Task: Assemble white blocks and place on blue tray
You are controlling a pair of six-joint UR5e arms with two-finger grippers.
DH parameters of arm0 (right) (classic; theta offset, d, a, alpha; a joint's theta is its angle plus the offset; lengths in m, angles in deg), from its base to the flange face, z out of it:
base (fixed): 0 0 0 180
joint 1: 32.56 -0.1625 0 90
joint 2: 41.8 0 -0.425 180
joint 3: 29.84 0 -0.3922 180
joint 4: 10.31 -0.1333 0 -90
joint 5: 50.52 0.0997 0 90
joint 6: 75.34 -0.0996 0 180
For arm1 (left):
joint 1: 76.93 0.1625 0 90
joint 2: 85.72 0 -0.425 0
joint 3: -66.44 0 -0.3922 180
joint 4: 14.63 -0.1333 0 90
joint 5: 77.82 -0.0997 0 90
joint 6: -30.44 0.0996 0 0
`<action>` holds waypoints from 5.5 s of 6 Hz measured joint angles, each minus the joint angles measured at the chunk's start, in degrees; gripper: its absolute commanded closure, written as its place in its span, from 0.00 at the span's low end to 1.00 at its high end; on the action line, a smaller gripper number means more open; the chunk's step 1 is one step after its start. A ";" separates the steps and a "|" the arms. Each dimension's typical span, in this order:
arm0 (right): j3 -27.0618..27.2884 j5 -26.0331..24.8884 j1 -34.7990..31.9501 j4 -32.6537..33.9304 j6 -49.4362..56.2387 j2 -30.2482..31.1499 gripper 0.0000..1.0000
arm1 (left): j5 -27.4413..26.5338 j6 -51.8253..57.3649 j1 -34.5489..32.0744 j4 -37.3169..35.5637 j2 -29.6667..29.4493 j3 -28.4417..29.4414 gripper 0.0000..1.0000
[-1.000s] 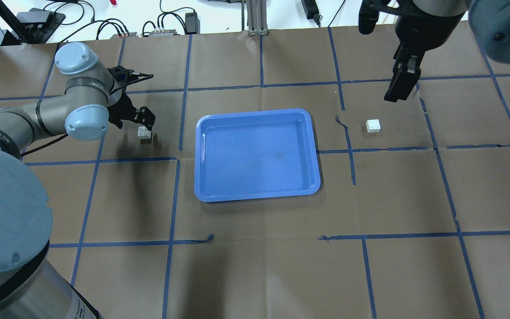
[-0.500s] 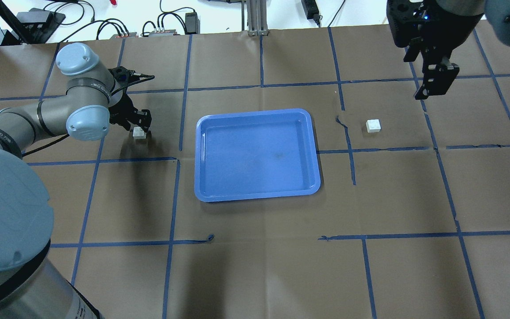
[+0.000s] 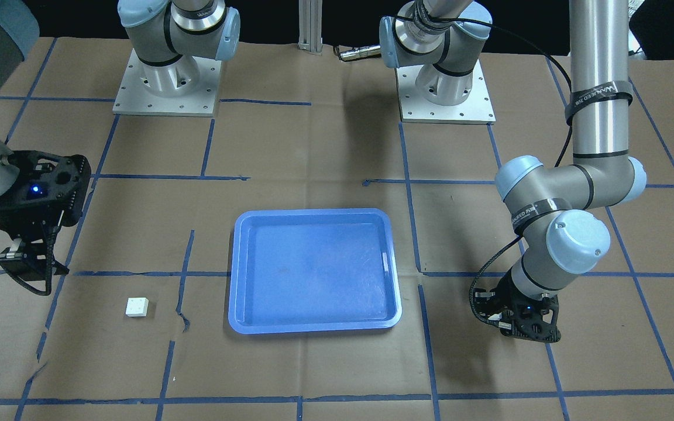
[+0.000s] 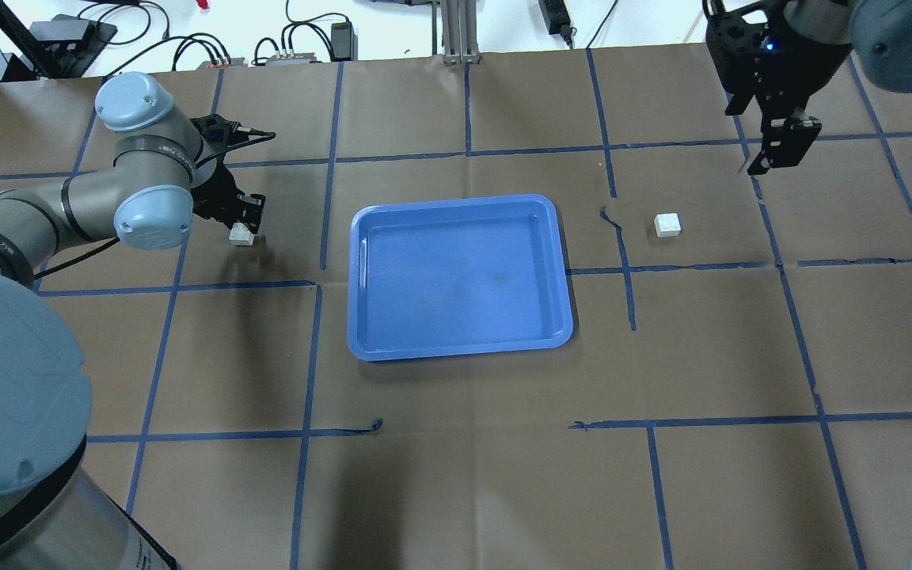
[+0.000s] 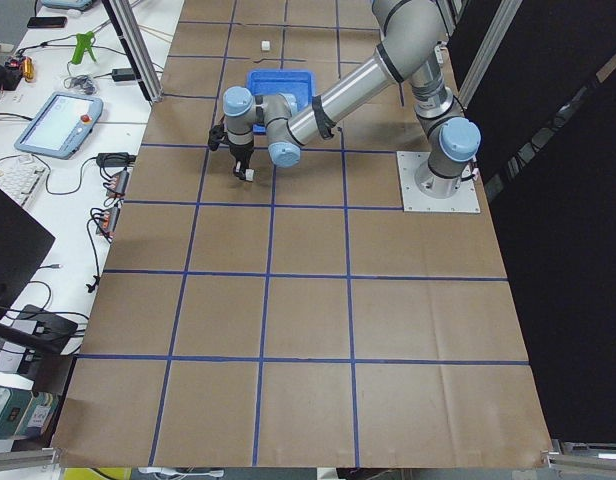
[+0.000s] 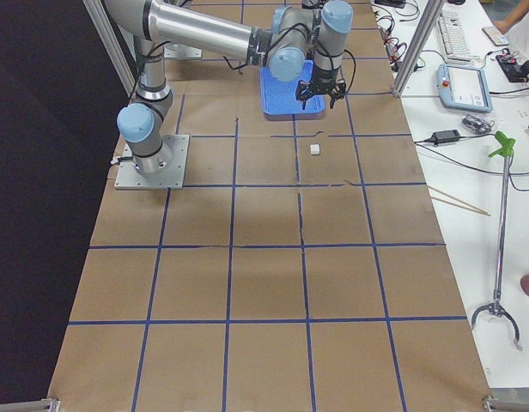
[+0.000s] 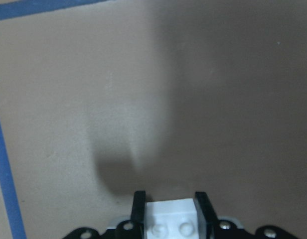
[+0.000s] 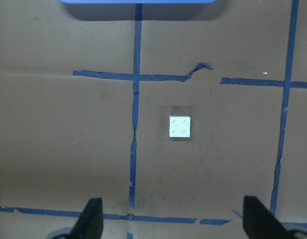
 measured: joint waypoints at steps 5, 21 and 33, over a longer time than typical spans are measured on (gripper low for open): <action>12.06 18.92 7.61 16.64 8.79 -7.35 0.00 | -1.15 24.50 -18.80 10.76 9.10 -0.75 1.00; 18.37 23.40 9.46 28.90 11.39 -14.27 0.74 | 0.56 46.49 -30.36 12.54 7.66 0.37 0.01; 22.54 23.36 -5.64 21.21 -11.88 1.96 0.75 | -3.95 -25.80 -13.12 34.53 30.41 5.13 0.00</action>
